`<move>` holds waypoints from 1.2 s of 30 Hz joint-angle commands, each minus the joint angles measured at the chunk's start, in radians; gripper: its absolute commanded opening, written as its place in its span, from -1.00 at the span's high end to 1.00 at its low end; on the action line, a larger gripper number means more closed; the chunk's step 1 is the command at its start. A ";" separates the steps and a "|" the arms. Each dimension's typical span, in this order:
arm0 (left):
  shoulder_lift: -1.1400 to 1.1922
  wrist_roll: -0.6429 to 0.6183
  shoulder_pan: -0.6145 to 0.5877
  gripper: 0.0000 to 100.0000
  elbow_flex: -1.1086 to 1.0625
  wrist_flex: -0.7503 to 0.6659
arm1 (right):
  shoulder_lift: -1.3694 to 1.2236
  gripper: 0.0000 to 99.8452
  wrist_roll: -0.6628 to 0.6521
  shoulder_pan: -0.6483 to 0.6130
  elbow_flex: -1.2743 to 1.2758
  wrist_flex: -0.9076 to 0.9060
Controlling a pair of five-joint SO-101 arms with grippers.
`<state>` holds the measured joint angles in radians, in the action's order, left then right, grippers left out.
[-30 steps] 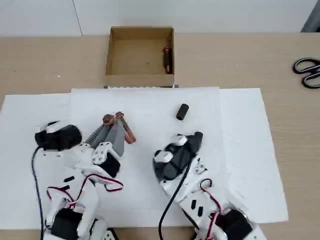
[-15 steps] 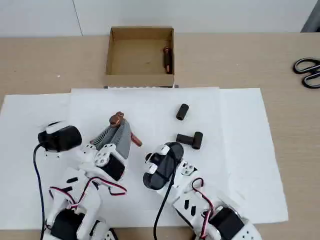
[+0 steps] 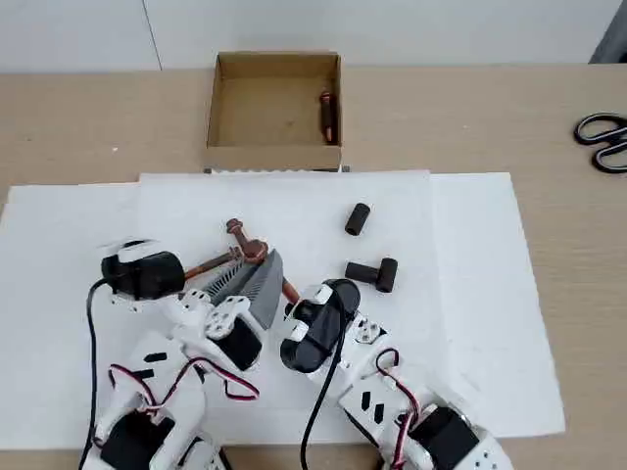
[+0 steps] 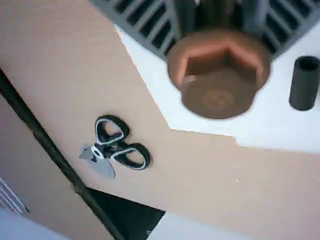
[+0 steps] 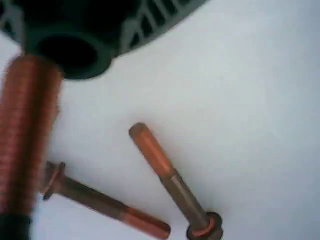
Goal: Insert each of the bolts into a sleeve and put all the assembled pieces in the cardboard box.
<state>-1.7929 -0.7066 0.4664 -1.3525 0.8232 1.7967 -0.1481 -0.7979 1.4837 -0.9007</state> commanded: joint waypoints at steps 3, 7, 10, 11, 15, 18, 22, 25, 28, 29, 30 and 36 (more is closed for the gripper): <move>-0.006 0.037 0.005 0.99 0.048 0.006 | 0.008 1.00 -0.009 0.002 -0.014 0.028; -0.006 0.046 0.000 0.99 0.048 0.006 | 0.008 1.00 -0.009 0.002 -0.014 0.028; -0.002 0.046 0.002 0.99 0.047 0.009 | 0.008 1.00 -0.009 0.004 -0.014 0.051; -0.002 0.048 0.003 0.99 0.047 0.020 | 0.008 1.00 -0.009 0.004 -0.011 0.062; -0.003 0.048 0.005 0.99 0.047 0.066 | 0.008 1.00 -0.009 0.004 -0.011 0.070; -0.005 0.048 0.005 0.99 0.045 0.078 | 0.008 1.00 -0.009 0.004 -0.014 0.070; -0.005 0.048 0.006 0.99 0.010 0.071 | 0.008 1.00 -0.009 0.002 -0.017 0.070; -0.005 0.044 0.006 0.99 -0.015 0.071 | 0.008 1.00 -0.009 0.001 -0.017 0.070; -0.006 0.043 0.005 0.99 -0.036 0.037 | 0.008 1.00 -0.009 -0.002 -0.017 0.070; -0.006 0.043 0.002 0.99 -0.044 0.015 | 0.008 1.00 -0.009 -0.002 -0.017 0.070; -0.006 0.043 0.000 0.99 -0.053 -0.009 | 0.008 1.00 -0.009 -0.002 -0.017 0.070; -0.006 0.046 0.020 0.99 -0.087 -0.074 | 0.008 1.00 -0.009 -0.001 -0.017 0.070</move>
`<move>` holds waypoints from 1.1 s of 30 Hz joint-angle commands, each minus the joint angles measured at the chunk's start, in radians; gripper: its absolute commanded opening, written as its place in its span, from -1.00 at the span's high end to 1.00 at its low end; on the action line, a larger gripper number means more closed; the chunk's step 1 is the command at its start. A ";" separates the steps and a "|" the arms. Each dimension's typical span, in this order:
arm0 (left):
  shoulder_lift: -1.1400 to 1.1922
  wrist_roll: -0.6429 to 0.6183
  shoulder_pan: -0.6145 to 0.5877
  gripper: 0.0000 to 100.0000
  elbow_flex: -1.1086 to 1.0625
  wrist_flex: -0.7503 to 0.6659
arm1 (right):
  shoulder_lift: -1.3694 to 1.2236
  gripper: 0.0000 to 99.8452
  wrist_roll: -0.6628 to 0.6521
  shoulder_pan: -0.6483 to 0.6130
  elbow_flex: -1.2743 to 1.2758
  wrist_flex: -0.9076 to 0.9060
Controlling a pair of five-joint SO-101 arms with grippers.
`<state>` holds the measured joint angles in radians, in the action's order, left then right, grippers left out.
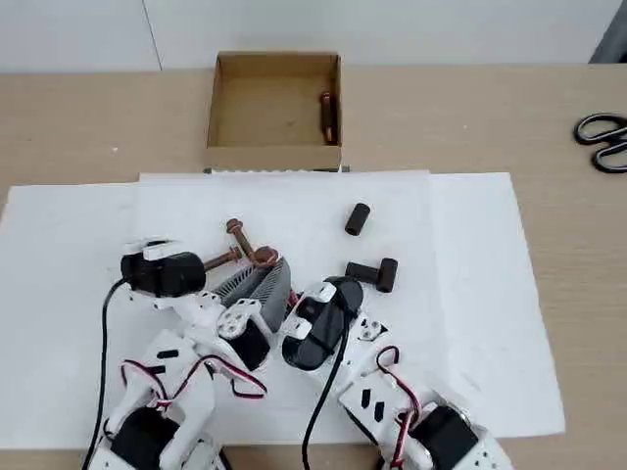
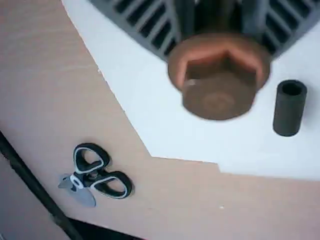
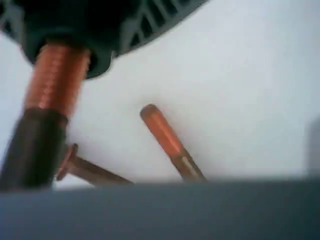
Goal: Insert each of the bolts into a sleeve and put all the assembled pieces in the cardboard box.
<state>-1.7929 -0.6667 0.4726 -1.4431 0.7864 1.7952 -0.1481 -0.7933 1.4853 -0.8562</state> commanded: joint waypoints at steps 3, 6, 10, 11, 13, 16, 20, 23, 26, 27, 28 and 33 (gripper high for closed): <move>-0.006 0.006 0.060 0.99 0.007 0.008 | 0.010 1.00 -0.009 -0.004 -0.023 0.025; -0.006 0.006 0.107 0.99 0.008 0.066 | 0.010 1.00 -0.009 -0.002 -0.037 0.025; -0.006 0.029 0.152 0.99 0.008 0.135 | 0.010 1.00 -0.009 -0.002 -0.040 0.027; -0.006 0.035 0.160 0.99 0.008 0.150 | 0.010 1.00 -0.009 -0.002 -0.040 0.027; -0.006 0.035 0.175 0.99 0.007 0.187 | 0.010 1.00 -0.009 -0.002 -0.040 0.028; -0.006 0.035 0.210 0.99 0.002 0.247 | 0.010 1.00 -0.011 -0.002 -0.038 0.062; -0.006 0.041 0.219 0.99 0.002 0.255 | 0.010 1.00 -0.011 -0.002 -0.035 0.067; -0.006 0.092 0.218 0.98 -0.021 0.201 | 0.010 1.00 -0.011 -0.002 -0.034 0.067; -0.006 0.117 0.192 0.82 -0.035 0.183 | 0.010 1.00 -0.011 -0.002 -0.031 0.065; -0.006 0.121 0.180 0.74 -0.031 0.183 | 0.010 1.00 -0.011 -0.002 -0.031 0.062; -0.006 0.127 0.166 0.66 -0.031 0.183 | 0.010 1.00 -0.011 -0.002 -0.028 0.062; -0.006 0.157 0.127 0.47 -0.002 0.184 | 0.010 1.00 -0.011 0.010 0.008 0.068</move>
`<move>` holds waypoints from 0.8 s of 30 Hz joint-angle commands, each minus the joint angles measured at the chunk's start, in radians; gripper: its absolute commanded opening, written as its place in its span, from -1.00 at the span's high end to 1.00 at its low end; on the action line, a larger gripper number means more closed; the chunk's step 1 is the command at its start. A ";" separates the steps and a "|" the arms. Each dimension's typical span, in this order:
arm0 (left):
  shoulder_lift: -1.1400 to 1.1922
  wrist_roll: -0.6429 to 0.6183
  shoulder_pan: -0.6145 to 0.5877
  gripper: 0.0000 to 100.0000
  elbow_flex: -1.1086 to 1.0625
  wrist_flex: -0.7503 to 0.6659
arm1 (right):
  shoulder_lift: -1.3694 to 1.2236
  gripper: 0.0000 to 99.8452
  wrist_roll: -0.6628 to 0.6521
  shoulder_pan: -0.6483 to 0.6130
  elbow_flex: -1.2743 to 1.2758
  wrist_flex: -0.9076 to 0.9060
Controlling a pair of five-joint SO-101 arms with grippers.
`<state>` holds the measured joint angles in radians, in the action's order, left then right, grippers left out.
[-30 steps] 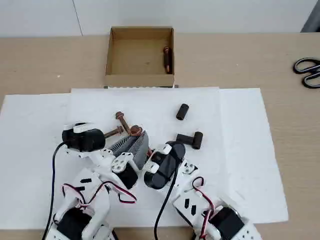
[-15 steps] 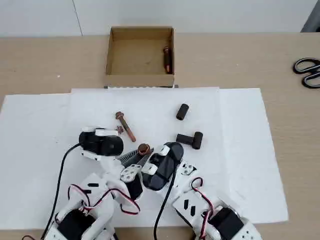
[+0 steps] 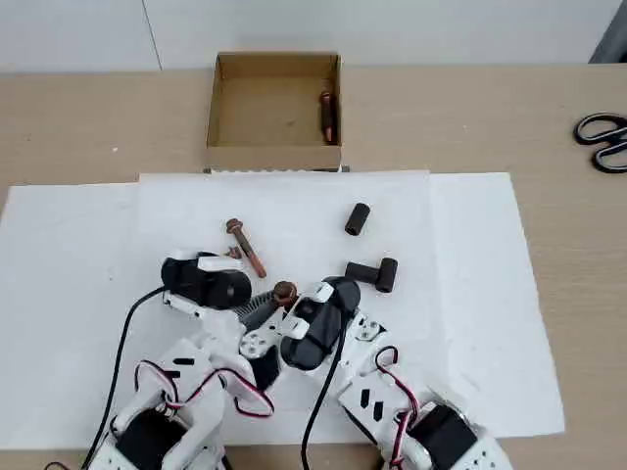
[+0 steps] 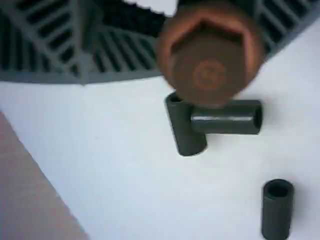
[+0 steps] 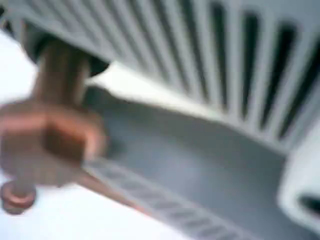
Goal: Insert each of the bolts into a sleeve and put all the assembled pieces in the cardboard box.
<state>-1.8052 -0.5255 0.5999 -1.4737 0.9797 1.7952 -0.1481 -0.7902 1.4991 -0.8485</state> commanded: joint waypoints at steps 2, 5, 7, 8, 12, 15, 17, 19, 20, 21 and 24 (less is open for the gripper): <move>0.006 0.015 -0.009 0.48 0.065 -0.009 | 0.010 1.00 -0.011 0.007 0.002 0.061; 0.006 0.015 -0.009 0.48 0.140 -0.011 | 0.010 1.00 -0.011 0.007 0.005 0.061; 0.006 0.017 -0.009 0.54 0.189 -0.014 | 0.010 1.00 -0.011 0.007 0.005 0.061; 0.006 0.026 -0.009 0.61 0.209 -0.014 | 0.010 1.00 -0.011 0.008 0.005 0.061; 0.006 0.098 -0.009 0.99 0.271 -0.014 | 0.010 1.00 -0.011 0.041 0.005 0.061; 0.006 0.124 -0.018 0.97 0.286 -0.014 | 0.010 1.00 -0.011 0.074 0.005 0.061; 0.006 0.149 -0.077 0.99 0.282 -0.012 | 0.010 1.00 -0.015 0.111 0.003 0.061; 0.006 0.175 -0.155 0.99 0.254 -0.014 | 0.010 1.00 -0.031 0.153 0.003 0.053; 0.006 0.190 -0.199 0.99 0.234 -0.014 | 0.010 1.00 -0.031 0.176 -0.002 0.053; 0.006 0.209 -0.239 0.99 0.213 -0.014 | 0.010 1.00 -0.029 0.197 -0.005 0.053; 0.006 0.276 -0.321 0.99 0.119 -0.015 | 0.008 1.00 -0.026 0.268 -0.015 0.053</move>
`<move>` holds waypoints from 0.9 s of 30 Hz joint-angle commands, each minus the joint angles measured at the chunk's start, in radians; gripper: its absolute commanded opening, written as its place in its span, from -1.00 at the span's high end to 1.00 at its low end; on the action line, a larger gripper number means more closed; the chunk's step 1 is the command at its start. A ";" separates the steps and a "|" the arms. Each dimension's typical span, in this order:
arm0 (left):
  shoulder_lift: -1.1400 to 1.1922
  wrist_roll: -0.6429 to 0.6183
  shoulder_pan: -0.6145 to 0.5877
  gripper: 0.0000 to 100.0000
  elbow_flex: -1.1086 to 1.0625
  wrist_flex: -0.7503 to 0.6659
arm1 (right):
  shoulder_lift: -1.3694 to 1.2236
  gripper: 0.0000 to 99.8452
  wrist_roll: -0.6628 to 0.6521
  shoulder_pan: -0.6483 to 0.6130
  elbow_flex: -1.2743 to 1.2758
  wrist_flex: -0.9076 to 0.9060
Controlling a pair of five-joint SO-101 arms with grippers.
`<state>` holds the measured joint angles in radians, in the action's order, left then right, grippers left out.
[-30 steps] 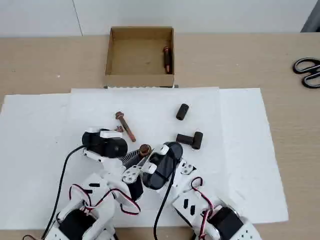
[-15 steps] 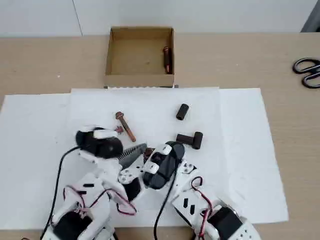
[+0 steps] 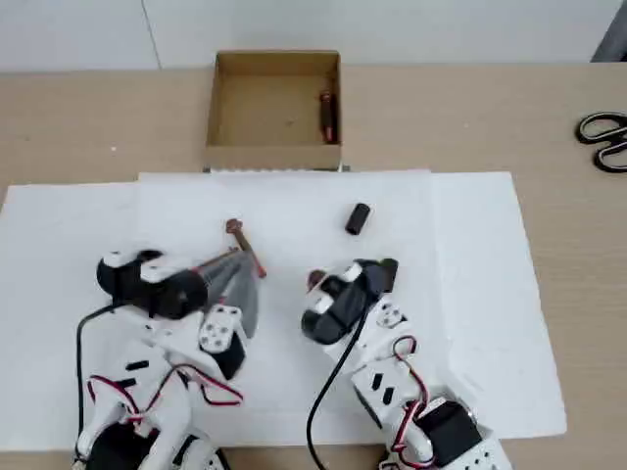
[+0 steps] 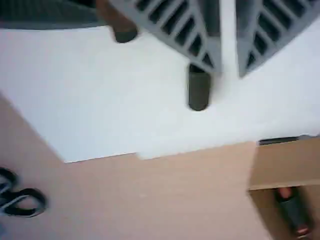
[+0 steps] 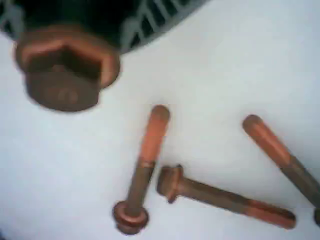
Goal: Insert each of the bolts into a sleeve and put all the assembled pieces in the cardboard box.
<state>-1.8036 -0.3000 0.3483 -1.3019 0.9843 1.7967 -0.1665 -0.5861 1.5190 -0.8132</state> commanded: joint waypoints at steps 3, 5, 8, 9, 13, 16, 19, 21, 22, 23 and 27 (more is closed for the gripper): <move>0.005 0.094 -0.127 0.99 -0.150 -0.020 | -0.004 1.00 -0.006 0.153 -0.051 0.016; 0.005 0.094 -0.186 0.99 -0.202 -0.052 | -0.004 1.00 -0.006 0.232 -0.077 0.015; 0.005 0.095 -0.256 0.99 -0.289 -0.130 | -0.008 1.00 -0.011 0.325 -0.109 0.015; 0.005 0.095 -0.269 0.99 -0.318 -0.161 | -0.019 1.00 -0.012 0.341 -0.123 0.015; 0.012 0.092 -0.281 0.99 -0.380 -0.224 | -0.176 1.00 -0.006 0.360 -0.253 0.021; 0.015 0.092 -0.279 0.99 -0.380 -0.218 | -0.394 1.00 0.018 0.361 -0.399 0.025; 0.017 0.092 -0.281 0.99 -0.381 -0.201 | -0.619 1.00 0.060 0.357 -0.559 0.042; 0.017 0.092 -0.273 0.99 -0.381 -0.170 | -0.756 1.00 0.069 0.355 -0.654 0.102; 0.017 0.092 -0.267 0.99 -0.381 -0.163 | -0.820 1.00 0.069 0.355 -0.694 0.140; 0.017 0.092 -0.256 0.99 -0.381 -0.160 | -0.883 1.00 0.068 0.355 -0.730 0.179; 0.012 0.094 -0.239 0.99 -0.381 -0.138 | -1.141 0.99 0.064 0.355 -0.852 0.349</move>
<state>-1.7898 -0.2110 0.1013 -1.6870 0.8401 0.8209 -0.1112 -0.2363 0.7994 -0.5907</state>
